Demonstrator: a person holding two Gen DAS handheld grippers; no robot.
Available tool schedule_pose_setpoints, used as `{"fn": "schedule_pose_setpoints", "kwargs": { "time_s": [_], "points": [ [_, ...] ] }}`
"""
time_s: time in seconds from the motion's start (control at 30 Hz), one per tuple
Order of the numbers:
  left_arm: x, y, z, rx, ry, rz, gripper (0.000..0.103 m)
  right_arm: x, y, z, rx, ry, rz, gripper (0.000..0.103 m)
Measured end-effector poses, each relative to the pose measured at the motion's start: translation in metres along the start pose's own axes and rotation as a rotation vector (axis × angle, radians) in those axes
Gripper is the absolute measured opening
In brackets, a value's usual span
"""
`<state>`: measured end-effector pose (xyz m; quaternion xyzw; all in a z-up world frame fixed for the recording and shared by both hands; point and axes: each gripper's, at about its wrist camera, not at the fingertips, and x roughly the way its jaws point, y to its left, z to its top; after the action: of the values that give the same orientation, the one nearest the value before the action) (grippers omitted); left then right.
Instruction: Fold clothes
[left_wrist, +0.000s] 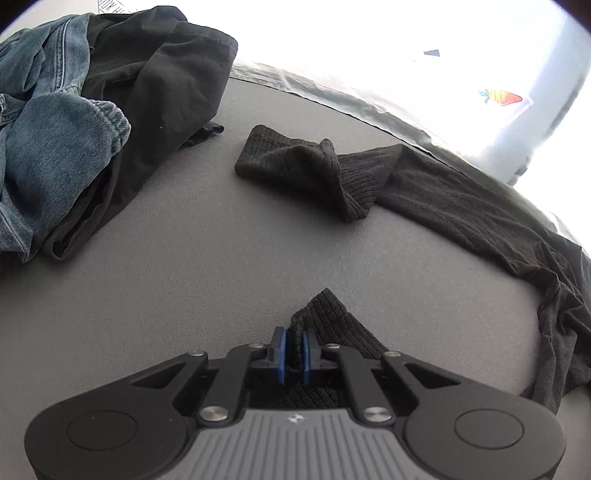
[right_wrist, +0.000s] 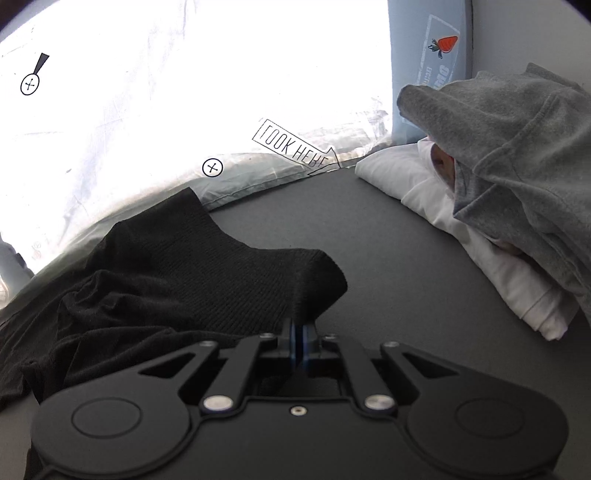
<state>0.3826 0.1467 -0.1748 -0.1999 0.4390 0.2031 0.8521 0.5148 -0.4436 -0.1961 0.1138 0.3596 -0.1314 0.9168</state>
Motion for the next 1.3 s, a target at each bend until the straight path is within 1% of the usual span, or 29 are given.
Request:
{"fn": "schedule_pose_setpoints", "kwargs": {
  "time_s": [0.1,0.2,0.33,0.4,0.5,0.7,0.83,0.93,1.03,1.17,1.27,1.3],
  "points": [
    [-0.013,0.016,0.001,-0.033,-0.037,0.038,0.009,-0.016,-0.006,-0.002,-0.018,-0.020,-0.012,0.004],
    [-0.026,0.032,0.001,-0.078,-0.070,0.062,0.009,-0.032,-0.015,-0.004,-0.009,-0.035,-0.016,0.004],
    [-0.044,0.049,-0.005,-0.103,-0.105,0.092,0.009,-0.064,-0.031,-0.014,-0.033,-0.073,-0.057,0.004],
    [-0.052,0.056,-0.012,-0.113,-0.116,0.103,0.009,-0.080,-0.042,-0.023,-0.053,-0.089,-0.098,0.004],
    [-0.064,0.066,-0.028,-0.124,-0.125,0.118,0.009,-0.102,-0.065,-0.041,-0.079,-0.101,-0.167,0.004],
    [-0.082,0.086,-0.060,-0.155,-0.119,0.135,0.009,-0.146,-0.130,-0.080,-0.022,-0.080,-0.251,0.004],
    [-0.096,0.091,-0.074,-0.151,-0.114,0.122,0.009,-0.174,-0.166,-0.100,0.024,-0.083,-0.306,0.004],
    [-0.109,0.088,-0.078,-0.121,-0.123,0.107,0.009,-0.190,-0.187,-0.105,0.052,-0.093,-0.333,0.004],
    [-0.129,0.081,-0.078,-0.096,-0.147,0.080,0.009,-0.209,-0.200,-0.104,0.075,-0.114,-0.330,0.004],
    [-0.158,0.073,-0.073,-0.073,-0.185,0.036,0.009,-0.231,-0.204,-0.100,0.052,-0.150,-0.328,0.004],
    [-0.170,0.073,-0.069,-0.088,-0.196,0.019,0.009,-0.237,-0.214,-0.098,0.087,-0.146,-0.314,0.004],
    [-0.172,0.075,-0.069,-0.098,-0.191,0.015,0.009,-0.235,-0.216,-0.101,0.065,-0.135,-0.323,0.004]
  ]
}}
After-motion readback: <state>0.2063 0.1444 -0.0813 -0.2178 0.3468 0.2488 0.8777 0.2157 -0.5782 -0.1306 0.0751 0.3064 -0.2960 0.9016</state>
